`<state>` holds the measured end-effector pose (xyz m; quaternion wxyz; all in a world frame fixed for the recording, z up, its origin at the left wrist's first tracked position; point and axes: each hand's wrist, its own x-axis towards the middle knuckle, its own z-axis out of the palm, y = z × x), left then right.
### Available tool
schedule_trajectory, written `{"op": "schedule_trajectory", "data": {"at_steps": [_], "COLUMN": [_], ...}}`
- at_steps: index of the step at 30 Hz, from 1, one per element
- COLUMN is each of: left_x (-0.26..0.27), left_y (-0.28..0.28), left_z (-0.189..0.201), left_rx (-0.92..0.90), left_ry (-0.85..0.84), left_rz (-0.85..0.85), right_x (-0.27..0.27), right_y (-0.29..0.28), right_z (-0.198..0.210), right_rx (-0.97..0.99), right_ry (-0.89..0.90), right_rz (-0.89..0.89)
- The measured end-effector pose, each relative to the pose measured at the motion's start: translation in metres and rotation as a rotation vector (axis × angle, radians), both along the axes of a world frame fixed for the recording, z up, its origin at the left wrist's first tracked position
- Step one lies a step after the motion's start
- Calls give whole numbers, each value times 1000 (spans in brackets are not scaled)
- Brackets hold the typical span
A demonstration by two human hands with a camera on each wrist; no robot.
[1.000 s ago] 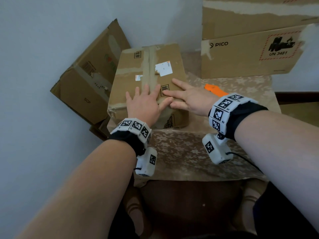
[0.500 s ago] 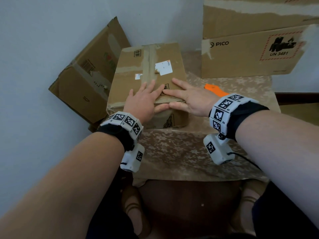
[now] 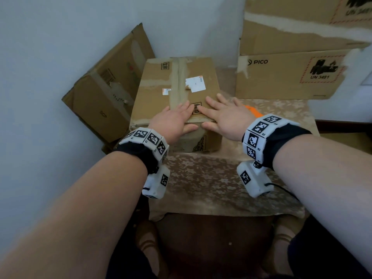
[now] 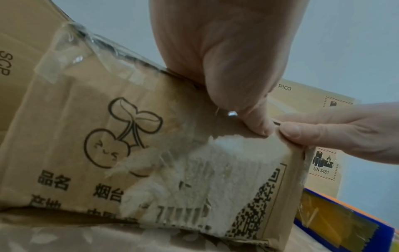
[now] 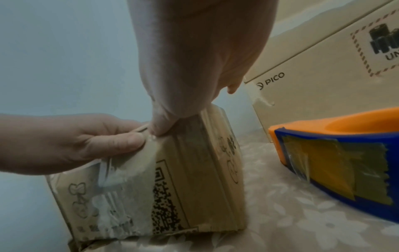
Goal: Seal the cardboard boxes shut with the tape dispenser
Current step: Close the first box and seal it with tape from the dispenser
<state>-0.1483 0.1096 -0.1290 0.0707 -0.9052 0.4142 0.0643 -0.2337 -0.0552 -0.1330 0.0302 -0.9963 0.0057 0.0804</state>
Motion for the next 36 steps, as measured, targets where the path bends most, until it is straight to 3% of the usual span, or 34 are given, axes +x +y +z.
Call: {"op": "schedule_trajectory", "data": {"at_steps": [10, 21, 27, 31, 36], "left_x": [0, 24, 31, 31, 32], "left_y": [23, 94, 104, 100, 102], "left_z": [13, 23, 32, 38, 40], "left_rx": [15, 86, 115, 117, 106], "left_ry": [46, 8, 50, 106, 111], "left_rz": [16, 191, 274, 348, 384], "right_x": [7, 2, 2, -4, -5], "right_y": [27, 34, 31, 27, 23], "right_z": [22, 17, 22, 21, 26], "right_rx": [-216, -140, -113, 19, 18], "right_ry": [130, 128, 209, 142, 118], "right_rz": [-91, -163, -186, -256, -229]}}
